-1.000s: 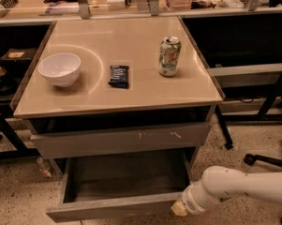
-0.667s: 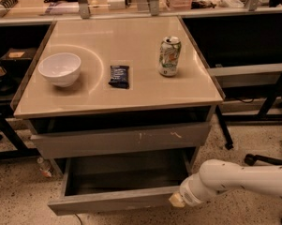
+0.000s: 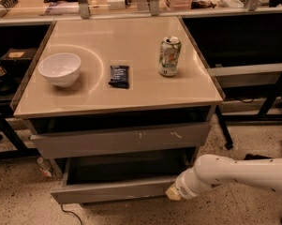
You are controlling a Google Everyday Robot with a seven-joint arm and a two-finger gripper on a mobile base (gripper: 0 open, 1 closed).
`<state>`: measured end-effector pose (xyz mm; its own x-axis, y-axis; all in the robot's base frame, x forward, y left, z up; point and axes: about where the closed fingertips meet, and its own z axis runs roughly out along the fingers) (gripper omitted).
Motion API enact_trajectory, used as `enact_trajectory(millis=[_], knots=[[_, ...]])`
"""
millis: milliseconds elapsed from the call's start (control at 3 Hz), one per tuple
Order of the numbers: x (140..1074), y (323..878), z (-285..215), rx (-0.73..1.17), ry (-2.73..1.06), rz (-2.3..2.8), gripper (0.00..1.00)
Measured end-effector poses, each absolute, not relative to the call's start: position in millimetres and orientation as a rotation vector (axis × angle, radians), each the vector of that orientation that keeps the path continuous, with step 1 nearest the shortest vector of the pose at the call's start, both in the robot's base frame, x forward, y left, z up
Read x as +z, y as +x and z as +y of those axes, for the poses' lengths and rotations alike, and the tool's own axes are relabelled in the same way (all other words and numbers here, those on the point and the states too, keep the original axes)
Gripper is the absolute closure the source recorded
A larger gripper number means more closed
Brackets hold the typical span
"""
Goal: Close middle drawer
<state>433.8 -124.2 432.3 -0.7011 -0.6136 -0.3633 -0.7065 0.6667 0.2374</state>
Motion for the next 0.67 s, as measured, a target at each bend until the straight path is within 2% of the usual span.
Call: enact_trajectory(millis=[667], knots=[[413,457,-129,0.453,-0.980,2.659,1.00]])
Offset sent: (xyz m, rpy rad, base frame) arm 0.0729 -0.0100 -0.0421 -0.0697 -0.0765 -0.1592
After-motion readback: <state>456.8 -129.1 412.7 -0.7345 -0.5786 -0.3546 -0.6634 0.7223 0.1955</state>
